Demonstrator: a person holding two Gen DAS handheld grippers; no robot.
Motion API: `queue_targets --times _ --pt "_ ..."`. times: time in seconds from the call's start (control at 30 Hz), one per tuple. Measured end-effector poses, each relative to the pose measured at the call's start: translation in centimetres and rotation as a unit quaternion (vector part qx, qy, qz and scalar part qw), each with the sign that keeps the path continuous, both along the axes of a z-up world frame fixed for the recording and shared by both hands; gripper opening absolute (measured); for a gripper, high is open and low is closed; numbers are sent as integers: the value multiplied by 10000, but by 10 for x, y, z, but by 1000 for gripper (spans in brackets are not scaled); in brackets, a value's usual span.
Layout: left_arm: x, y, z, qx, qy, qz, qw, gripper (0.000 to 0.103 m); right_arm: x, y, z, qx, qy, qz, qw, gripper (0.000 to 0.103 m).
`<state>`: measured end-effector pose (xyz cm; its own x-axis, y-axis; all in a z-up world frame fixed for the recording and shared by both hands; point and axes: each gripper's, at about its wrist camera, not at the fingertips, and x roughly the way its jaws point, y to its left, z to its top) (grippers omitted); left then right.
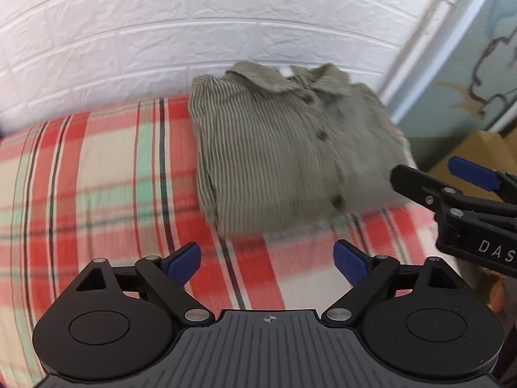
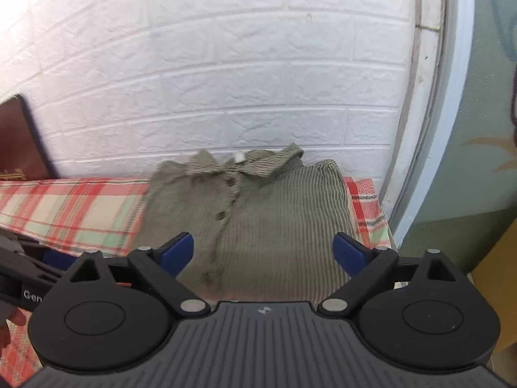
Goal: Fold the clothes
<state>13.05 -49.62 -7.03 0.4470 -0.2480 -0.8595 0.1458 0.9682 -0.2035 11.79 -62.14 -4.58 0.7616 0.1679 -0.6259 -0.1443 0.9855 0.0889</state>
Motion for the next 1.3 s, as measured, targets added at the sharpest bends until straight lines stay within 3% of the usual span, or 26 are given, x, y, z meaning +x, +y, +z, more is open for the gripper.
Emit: queue_targets --times 0.2,0.37,0.53,0.67,0.9,1.03,1.3 --pt "-57 0 31 -120 13 -76 9999 103 -60 20 31 -133 82 -335 9993 102" --pt "-82 -4 55 -37 -252 68 9997 103 -90 20 57 -307 -98 -430 9986 102" --pt "-94 -15 80 -114 -528 462 9975 103 -95 -3 79 98 -199 -317 9993 102" --pt "-103 -38 95 47 -761 862 9934 103 -97 -32 91 438 -193 -32 9989 102" --pt "-118 -56 109 248 -788 1567 9842 103 -94 -61 101 456 -101 484 9977 102" --pt "-121 -66 116 779 -872 1536 9812 103 -93 -67 103 596 -39 535 9968 102" --pt "-118 -74 117 801 -881 1538 9809 103 -98 -65 105 491 -35 631 9968 102"
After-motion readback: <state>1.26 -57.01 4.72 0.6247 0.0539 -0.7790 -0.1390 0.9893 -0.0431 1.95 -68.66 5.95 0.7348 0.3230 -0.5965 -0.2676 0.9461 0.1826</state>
